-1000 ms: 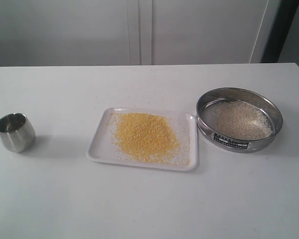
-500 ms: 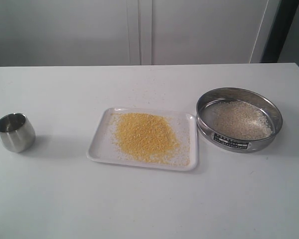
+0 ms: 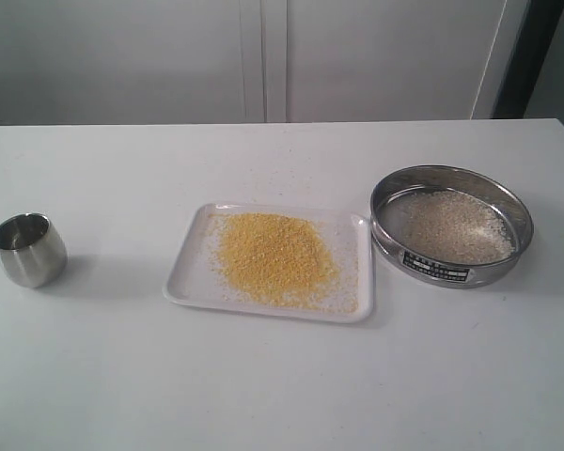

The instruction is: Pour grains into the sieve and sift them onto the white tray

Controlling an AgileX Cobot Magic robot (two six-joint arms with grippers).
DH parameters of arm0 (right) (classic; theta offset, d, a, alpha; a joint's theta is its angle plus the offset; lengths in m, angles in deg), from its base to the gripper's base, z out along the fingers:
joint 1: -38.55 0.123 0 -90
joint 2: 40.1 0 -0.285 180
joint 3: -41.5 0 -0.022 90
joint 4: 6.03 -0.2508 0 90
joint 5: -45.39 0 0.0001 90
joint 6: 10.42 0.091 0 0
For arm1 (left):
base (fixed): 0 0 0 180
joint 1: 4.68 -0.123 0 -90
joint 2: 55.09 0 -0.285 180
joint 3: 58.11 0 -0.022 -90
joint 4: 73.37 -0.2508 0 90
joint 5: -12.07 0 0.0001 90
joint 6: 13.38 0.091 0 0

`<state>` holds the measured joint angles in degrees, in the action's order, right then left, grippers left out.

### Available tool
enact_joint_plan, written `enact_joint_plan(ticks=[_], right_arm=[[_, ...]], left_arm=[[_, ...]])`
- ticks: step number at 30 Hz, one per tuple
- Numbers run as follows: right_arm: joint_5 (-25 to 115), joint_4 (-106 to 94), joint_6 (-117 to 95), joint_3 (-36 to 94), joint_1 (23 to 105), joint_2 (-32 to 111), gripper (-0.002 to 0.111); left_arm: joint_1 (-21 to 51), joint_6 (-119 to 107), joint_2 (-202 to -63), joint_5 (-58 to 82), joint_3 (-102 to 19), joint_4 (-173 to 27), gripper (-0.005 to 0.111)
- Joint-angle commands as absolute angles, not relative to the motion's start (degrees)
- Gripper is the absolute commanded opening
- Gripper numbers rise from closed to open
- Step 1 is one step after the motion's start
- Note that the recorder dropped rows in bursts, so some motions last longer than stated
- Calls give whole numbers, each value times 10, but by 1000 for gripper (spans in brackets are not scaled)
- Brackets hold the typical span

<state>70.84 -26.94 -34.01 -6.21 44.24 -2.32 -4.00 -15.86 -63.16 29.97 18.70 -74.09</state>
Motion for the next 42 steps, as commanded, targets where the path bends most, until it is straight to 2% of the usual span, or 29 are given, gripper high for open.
enact_joint_plan(ticks=[1, 27, 35, 42], right_arm=[[706, -272, -342, -65, 443, -26, 0], [705, -268, -342, -65, 443, -26, 0], [706, -145, -158, -82, 443, -75, 0], [702, -118, -139, -108, 443, -137, 0]], left_arm=[[-40, -160, -629, 297, 191, -737, 0], [-40, -161, -629, 297, 191, -737, 0], [-40, -161, -629, 297, 191, -737, 0], [-40, -161, -629, 297, 191, -737, 0]])
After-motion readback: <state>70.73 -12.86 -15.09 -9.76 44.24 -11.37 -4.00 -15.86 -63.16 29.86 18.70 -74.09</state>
